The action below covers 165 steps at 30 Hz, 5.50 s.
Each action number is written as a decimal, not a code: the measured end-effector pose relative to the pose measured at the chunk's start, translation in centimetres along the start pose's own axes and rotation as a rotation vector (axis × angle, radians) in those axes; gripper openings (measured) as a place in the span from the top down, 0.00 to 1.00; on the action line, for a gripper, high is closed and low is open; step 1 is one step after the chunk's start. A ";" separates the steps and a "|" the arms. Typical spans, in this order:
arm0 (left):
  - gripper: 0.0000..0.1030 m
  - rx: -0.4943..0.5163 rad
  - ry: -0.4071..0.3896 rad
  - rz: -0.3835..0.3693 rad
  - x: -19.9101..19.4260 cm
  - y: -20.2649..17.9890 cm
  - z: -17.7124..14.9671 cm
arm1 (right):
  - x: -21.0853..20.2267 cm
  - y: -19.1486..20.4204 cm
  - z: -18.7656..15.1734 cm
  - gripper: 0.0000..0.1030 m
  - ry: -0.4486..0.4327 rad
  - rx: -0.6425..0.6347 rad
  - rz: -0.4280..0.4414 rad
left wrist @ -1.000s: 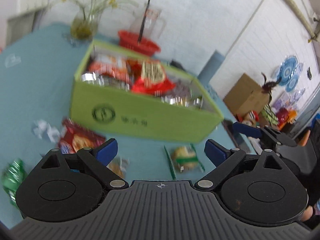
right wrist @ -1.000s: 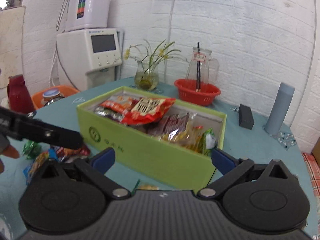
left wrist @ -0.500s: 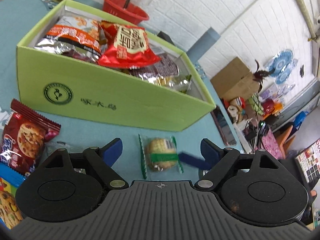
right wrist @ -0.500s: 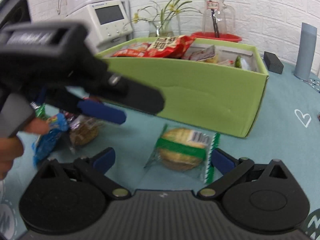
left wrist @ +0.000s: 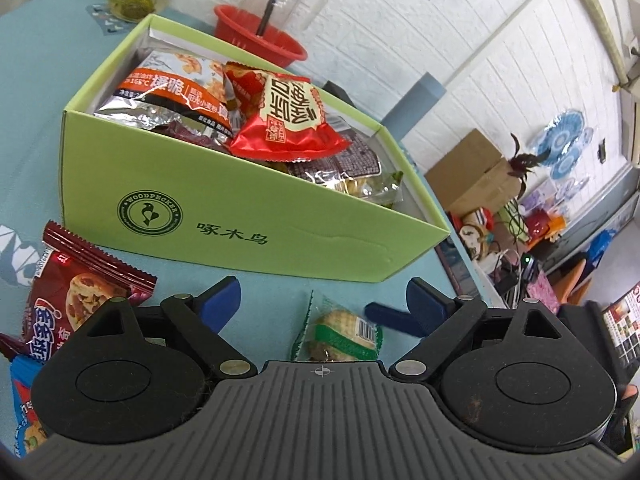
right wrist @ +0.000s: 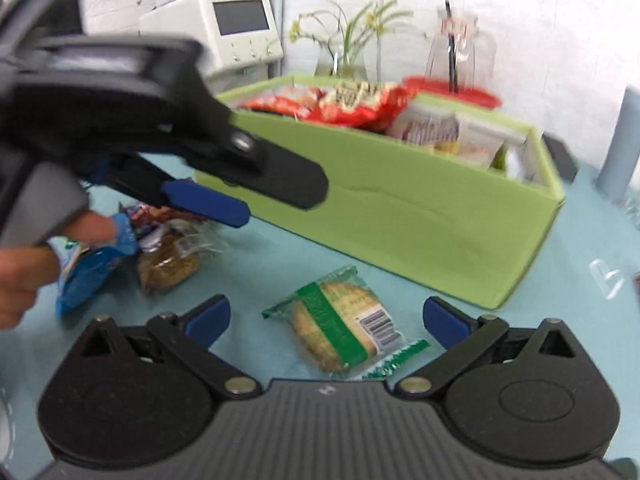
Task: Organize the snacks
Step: 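Reach the left tool toward the round biscuit in green-striped wrapper, then close the left tool on the green-striped round biscuit, then carry the round biscuit over the green box and open the left tool, then reach the left tool down to the blue cookie bag on the table, then close the left tool on the blue cookie bag, then carry the blue cookie bag into the green box and open the left tool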
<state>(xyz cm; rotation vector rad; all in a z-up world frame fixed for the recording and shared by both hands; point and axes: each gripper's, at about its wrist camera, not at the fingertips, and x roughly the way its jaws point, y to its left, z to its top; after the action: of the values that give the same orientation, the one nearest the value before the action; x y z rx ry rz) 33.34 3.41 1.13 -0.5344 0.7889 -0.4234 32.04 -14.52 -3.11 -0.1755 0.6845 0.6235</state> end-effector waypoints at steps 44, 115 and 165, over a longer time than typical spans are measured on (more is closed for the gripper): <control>0.69 0.216 0.071 0.223 4.7 -5.2 -3.1 | -2.6 0.5 -2.7 0.45 -0.082 0.019 -0.085; 0.38 0.082 -0.068 0.200 -13.4 4.4 -4.2 | 0.4 15.4 -0.1 0.01 -0.024 -0.063 0.304; 0.68 0.140 -0.029 -0.021 -4.1 -7.5 5.7 | -7.2 3.8 4.9 0.43 -0.264 -0.092 -0.103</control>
<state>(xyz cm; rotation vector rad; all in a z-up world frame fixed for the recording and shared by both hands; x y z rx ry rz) 33.90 1.37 11.18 -0.4181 0.7209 -0.4858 28.03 -13.19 5.41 -0.2082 0.3896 0.5673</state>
